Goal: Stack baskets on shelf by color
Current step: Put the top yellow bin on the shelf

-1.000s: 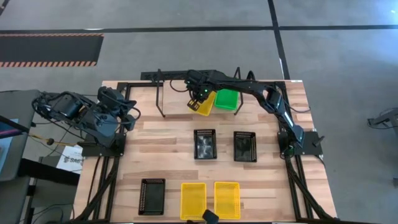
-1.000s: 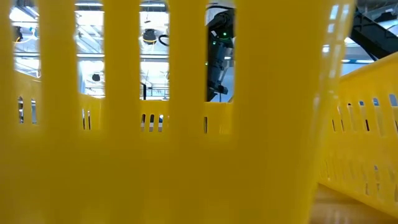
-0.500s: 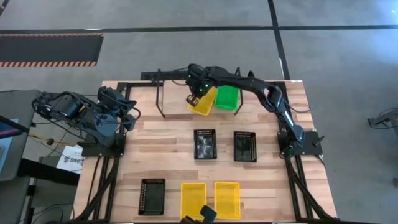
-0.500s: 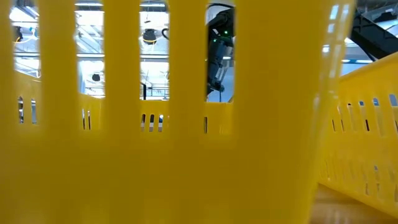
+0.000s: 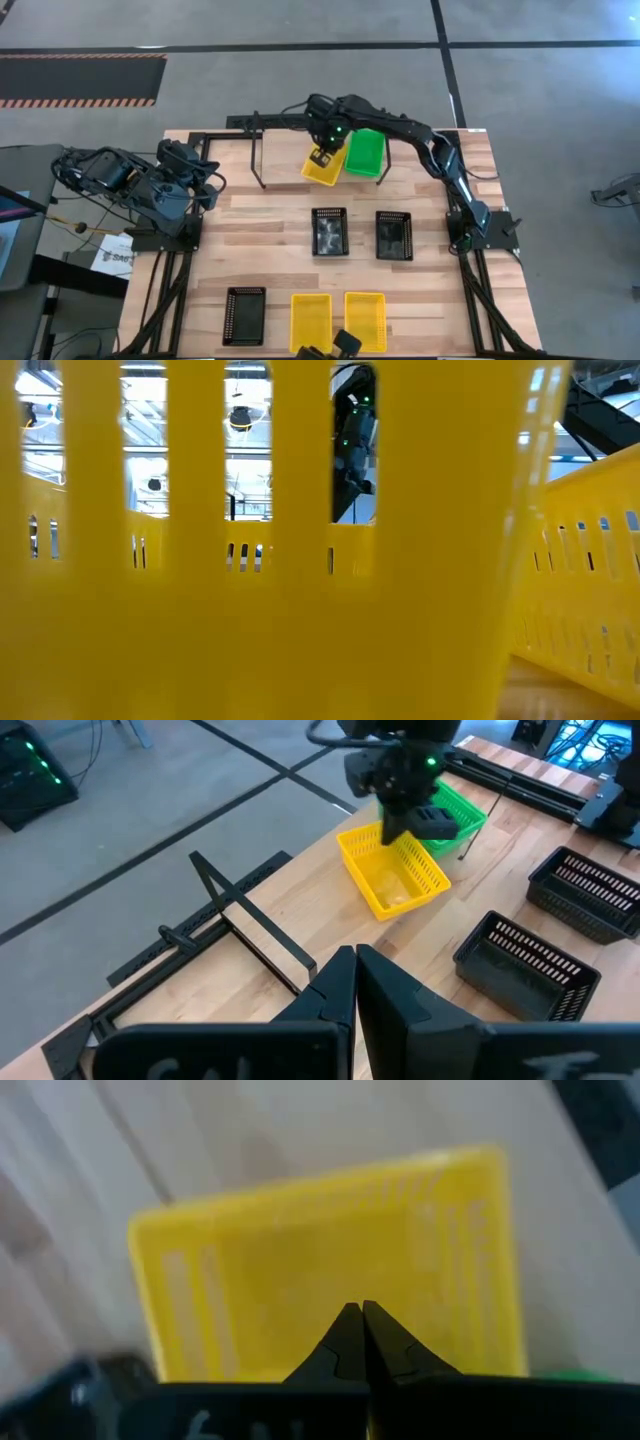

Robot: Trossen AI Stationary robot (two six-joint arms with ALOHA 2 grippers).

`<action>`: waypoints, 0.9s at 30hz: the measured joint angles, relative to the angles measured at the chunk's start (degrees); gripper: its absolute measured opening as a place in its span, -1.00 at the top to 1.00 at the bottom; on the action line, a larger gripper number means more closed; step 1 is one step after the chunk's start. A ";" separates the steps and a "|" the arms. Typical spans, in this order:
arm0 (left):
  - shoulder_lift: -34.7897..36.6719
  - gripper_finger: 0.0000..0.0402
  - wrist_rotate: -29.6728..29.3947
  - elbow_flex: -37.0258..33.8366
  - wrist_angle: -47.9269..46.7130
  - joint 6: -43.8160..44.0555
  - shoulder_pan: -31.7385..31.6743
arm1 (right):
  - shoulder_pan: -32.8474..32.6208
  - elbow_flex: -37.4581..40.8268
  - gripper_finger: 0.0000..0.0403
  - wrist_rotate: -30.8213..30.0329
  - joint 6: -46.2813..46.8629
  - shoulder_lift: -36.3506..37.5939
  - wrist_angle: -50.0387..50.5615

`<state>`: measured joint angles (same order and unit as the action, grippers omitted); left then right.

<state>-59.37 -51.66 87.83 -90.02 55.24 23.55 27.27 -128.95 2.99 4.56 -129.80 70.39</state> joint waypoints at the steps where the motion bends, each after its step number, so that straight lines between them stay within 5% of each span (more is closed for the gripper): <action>1: 0.00 1.00 0.00 0.00 0.00 0.02 0.00 | -0.07 0.00 1.00 -0.66 -0.49 0.00 0.96; 9: 0.00 1.00 0.00 0.00 0.00 0.03 0.00 | 1.14 0.00 1.00 -7.34 0.08 0.00 2.77; 27: 0.00 1.00 -0.07 0.00 0.00 1.40 0.00 | 0.54 0.00 1.00 -5.93 -1.69 -0.04 0.55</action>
<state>-59.37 -51.72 87.83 -90.02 56.64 23.55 27.81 -128.95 -2.94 2.87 -129.84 70.94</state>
